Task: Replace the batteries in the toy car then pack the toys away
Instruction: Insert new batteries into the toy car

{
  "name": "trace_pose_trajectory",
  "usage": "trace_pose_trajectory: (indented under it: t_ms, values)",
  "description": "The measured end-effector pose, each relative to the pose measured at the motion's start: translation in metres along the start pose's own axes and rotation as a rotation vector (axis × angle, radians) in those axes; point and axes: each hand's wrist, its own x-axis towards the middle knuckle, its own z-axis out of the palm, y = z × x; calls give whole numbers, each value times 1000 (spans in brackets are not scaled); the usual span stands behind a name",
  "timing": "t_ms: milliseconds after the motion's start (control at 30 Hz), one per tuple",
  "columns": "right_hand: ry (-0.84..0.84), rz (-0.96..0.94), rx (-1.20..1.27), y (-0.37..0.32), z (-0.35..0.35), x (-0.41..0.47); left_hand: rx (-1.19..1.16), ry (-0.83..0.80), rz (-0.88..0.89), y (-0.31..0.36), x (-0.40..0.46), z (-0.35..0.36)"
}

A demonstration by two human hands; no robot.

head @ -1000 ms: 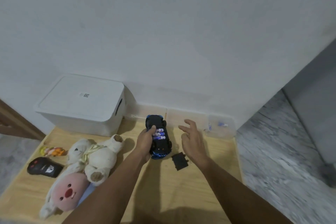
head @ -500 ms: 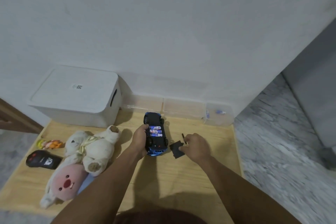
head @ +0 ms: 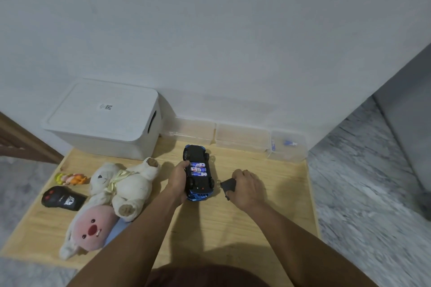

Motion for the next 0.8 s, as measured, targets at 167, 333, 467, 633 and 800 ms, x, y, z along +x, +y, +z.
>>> trace_pose_trajectory:
  t_ms: [167, 333, 467, 633, 800]
  values:
    - [-7, 25, 100, -4, -1, 0, 2, 27, -4, 0, -5, -3]
    - [-34, 55, 348, -6, -8, 5, -7, 19, -15, 1, -7, -5]
    - [-59, 166, 722, -3, -33, 15, -14, 0, -15, 1, -5, -7]
    - [-30, 228, 1031, 2, -64, 31, -46, -39, 6, 3, -7, -2]
    - [-82, 179, 1194, -5, -87, 32, -47, -80, 25, 6, -8, 2]
